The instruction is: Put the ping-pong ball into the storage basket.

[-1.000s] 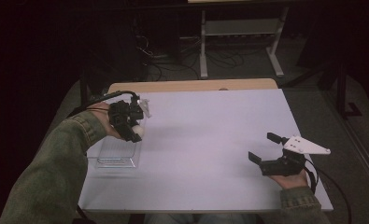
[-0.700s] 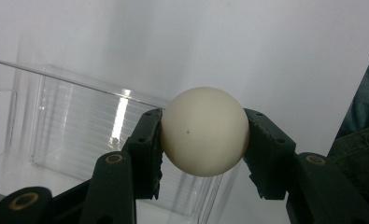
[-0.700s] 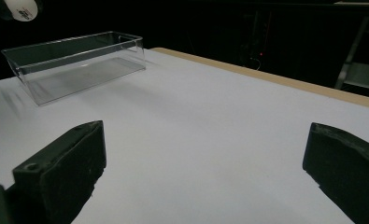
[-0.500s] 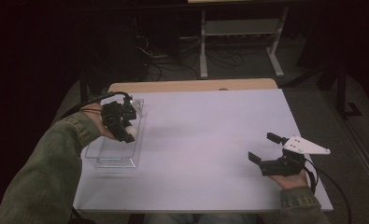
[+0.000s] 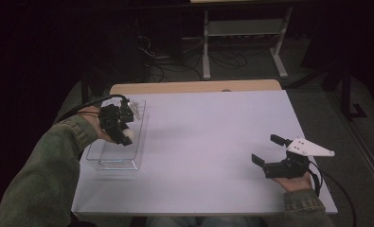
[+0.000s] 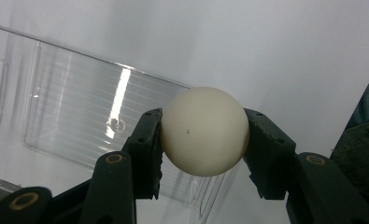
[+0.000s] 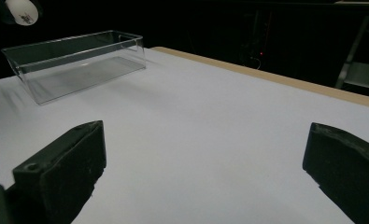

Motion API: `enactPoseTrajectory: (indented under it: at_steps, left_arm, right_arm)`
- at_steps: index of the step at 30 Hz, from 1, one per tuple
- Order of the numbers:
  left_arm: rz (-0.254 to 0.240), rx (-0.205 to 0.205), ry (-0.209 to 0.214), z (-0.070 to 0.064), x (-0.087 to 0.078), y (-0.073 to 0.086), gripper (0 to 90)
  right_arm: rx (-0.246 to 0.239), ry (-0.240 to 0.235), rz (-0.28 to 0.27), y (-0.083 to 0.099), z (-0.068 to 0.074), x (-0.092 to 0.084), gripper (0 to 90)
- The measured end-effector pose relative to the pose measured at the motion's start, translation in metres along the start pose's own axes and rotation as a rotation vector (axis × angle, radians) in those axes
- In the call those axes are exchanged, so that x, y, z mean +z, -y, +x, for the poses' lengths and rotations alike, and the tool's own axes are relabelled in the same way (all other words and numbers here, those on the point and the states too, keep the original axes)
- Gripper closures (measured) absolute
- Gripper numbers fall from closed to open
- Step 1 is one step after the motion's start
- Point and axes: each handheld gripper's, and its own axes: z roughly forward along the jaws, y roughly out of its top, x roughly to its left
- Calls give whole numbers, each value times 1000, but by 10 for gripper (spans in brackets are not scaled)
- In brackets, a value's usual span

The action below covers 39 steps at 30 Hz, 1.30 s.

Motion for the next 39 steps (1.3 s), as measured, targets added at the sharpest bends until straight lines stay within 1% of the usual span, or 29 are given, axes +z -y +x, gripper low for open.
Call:
enactPoseTrajectory:
  at_steps: [4, 7, 10, 12, 16, 21, 25, 28, 31, 36, 39]
  left_arm:
    - [5, -16, 5, 2, 4, 4, 514]
    - [2, -18, 5, 3, 7, 7, 514]
    - [7, -12, 5, 4, 9, 8, 514]
    - [6, -19, 9, 4, 12, 9, 514]
    - [10, -9, 10, 6, 17, 10, 514]
    - [13, -15, 25, 6, 25, 12, 514]
    - [15, -14, 28, 8, 30, 14, 514]
    - [14, -20, 30, 8, 32, 16, 514]
    - [16, -14, 26, 9, 35, 17, 514]
    - [20, -11, 33, 9, 43, 19, 514]
    - [19, -13, 46, 9, 48, 20, 514]
  right_arm:
    - [1, 1, -1, 0, 0, 0, 0]
    - [-1, 1, 0, 0, 0, 0, 0]
    - [-1, 1, 1, 0, 0, 0, 0]
    - [-1, 1, 1, 0, 0, 0, 0]
    - [0, 1, 2, 0, 0, 0, 0]
    - [2, 2, 4, 0, 0, 0, 0]
    - [2, 1, 5, 1, 0, 0, 0]
    - [2, 1, 6, 1, 0, 0, 0]
    - [1, 0, 6, 1, 0, 0, 0]
    - [1, 0, 7, 1, 0, 0, 0]
    - [1, 1, 8, 1, 0, 0, 0]
